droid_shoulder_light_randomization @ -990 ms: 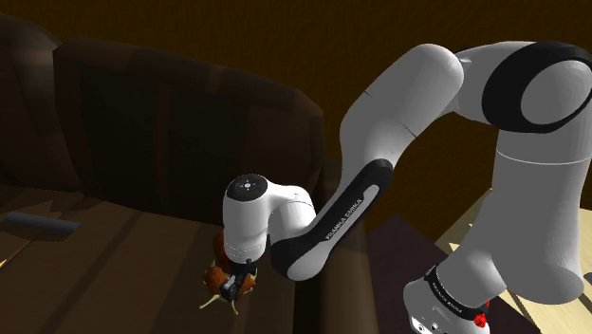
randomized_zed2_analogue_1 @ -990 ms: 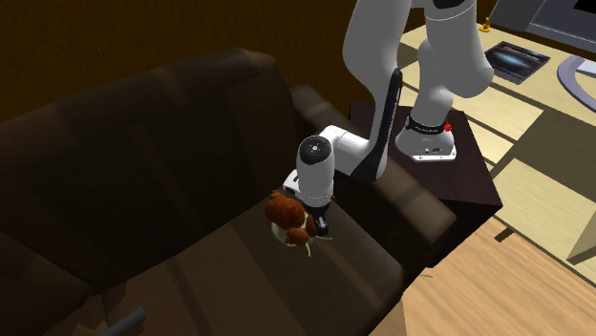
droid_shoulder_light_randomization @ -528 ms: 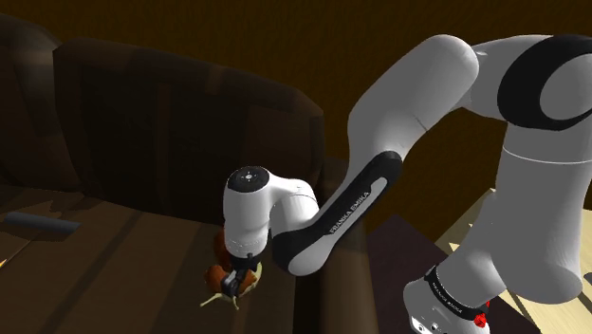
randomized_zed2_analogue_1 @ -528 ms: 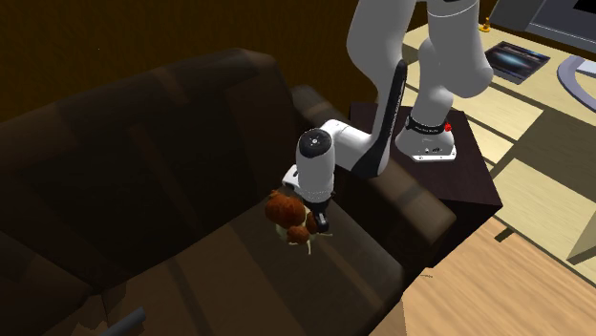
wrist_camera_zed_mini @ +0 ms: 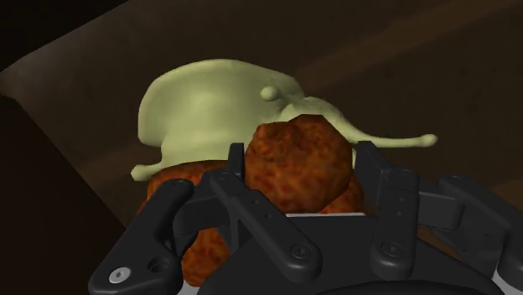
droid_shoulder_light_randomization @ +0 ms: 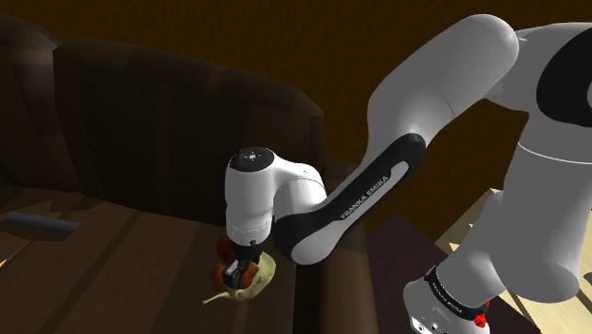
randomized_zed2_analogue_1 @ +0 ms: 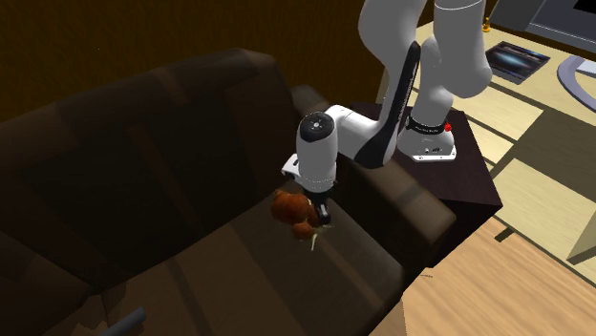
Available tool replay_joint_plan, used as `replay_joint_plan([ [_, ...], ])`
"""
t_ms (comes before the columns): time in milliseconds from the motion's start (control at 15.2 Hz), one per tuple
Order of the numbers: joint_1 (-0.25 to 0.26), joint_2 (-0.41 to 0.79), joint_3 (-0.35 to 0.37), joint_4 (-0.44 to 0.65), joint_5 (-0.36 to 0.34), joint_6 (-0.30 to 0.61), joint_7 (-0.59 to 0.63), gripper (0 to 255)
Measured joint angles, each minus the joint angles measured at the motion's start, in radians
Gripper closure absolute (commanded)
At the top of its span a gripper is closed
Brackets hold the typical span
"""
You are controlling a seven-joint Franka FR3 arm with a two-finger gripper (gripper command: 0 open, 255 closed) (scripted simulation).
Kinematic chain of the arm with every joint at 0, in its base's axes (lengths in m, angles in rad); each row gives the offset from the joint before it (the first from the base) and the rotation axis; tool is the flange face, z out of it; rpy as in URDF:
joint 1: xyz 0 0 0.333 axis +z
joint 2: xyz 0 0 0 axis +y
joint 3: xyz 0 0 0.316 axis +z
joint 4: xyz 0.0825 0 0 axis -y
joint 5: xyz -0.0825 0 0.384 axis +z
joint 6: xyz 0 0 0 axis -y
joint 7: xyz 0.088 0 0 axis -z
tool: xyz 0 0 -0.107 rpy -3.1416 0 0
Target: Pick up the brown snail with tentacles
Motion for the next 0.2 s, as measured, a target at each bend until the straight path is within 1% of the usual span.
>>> replay_joint_plan([
  [198, -0.010, -0.030, 0.015, 0.001, 0.024, -0.028, -0.016, 255],
])
